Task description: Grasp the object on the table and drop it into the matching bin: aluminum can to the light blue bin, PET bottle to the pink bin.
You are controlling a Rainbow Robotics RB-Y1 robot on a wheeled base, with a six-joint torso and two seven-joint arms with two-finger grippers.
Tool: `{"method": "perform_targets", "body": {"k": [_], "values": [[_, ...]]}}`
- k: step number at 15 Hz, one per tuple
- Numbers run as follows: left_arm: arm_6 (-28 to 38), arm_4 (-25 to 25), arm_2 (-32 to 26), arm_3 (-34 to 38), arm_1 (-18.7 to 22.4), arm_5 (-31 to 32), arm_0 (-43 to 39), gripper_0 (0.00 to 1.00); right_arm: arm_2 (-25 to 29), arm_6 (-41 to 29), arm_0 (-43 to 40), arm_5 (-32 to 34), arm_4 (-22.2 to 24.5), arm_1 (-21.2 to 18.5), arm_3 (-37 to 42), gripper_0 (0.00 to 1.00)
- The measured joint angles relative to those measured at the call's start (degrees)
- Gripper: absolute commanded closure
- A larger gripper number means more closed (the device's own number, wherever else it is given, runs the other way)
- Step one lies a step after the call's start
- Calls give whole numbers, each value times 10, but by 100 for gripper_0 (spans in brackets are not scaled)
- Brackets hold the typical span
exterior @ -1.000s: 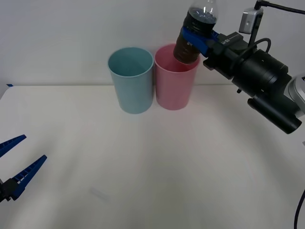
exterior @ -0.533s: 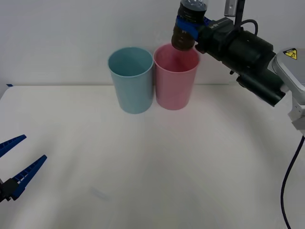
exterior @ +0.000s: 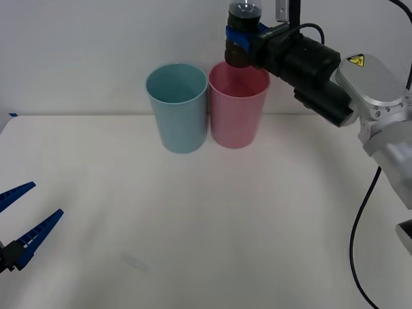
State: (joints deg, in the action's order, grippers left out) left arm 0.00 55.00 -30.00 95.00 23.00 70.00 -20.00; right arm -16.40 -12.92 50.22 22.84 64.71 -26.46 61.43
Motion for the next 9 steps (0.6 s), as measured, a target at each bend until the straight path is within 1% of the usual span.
{"method": "perform_targets", "body": {"k": [1, 2, 3, 4, 5, 6, 9], "values": [[0, 0, 0, 0, 0, 0, 0, 0, 0, 5, 4, 0, 3, 4, -9, 100], [0, 0, 0, 0, 0, 0, 0, 0, 0, 9, 6, 0, 6, 7, -14, 96], [0, 0, 0, 0, 0, 0, 0, 0, 0, 12, 6, -1, 8, 8, -16, 89], [0, 0, 0, 0, 0, 0, 0, 0, 0, 13, 7, -1, 8, 8, -16, 50], [0, 0, 0, 0, 0, 0, 0, 0, 0, 14, 7, -1, 9, 8, -16, 4], [0, 0, 0, 0, 0, 0, 0, 0, 0, 15, 7, -1, 9, 8, -16, 0], [0, 0, 0, 0, 0, 0, 0, 0, 0, 15, 6, -1, 5, 8, -16, 0]]}}
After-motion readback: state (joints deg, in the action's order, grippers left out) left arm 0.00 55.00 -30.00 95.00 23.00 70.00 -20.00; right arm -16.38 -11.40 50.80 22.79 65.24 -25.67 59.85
